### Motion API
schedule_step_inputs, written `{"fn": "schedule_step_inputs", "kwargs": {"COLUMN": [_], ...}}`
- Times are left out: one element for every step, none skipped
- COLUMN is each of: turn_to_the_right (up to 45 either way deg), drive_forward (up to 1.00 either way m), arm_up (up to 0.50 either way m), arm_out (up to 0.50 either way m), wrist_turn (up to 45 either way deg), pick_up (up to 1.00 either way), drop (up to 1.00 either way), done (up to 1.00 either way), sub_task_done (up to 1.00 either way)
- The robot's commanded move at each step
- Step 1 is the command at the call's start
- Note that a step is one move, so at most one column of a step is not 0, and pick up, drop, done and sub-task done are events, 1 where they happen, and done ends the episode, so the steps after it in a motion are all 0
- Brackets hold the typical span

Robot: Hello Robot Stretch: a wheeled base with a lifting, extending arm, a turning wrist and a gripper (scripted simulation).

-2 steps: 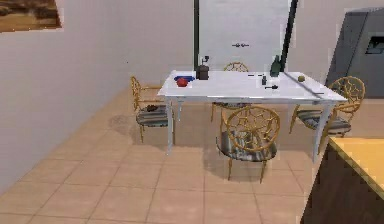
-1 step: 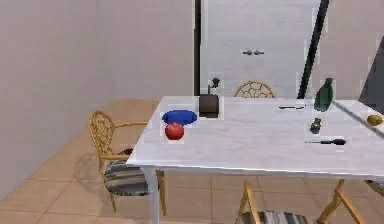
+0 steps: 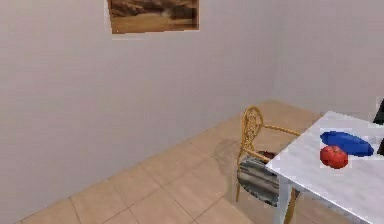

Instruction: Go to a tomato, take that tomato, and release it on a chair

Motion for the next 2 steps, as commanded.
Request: {"fn": "schedule_step_inputs", "kwargs": {"turn_to_the_right": [-45.0, 45.0], "drive_forward": [0.0, 0.0], "arm_up": [0.0, 0.0], "arm_out": [0.0, 0.0], "wrist_turn": [0.0, 0.0], "pick_up": [0.0, 0.0], "drop": [0.0, 0.0], "done": [0.0, 0.0], "sub_task_done": [0.0, 0.0]}}
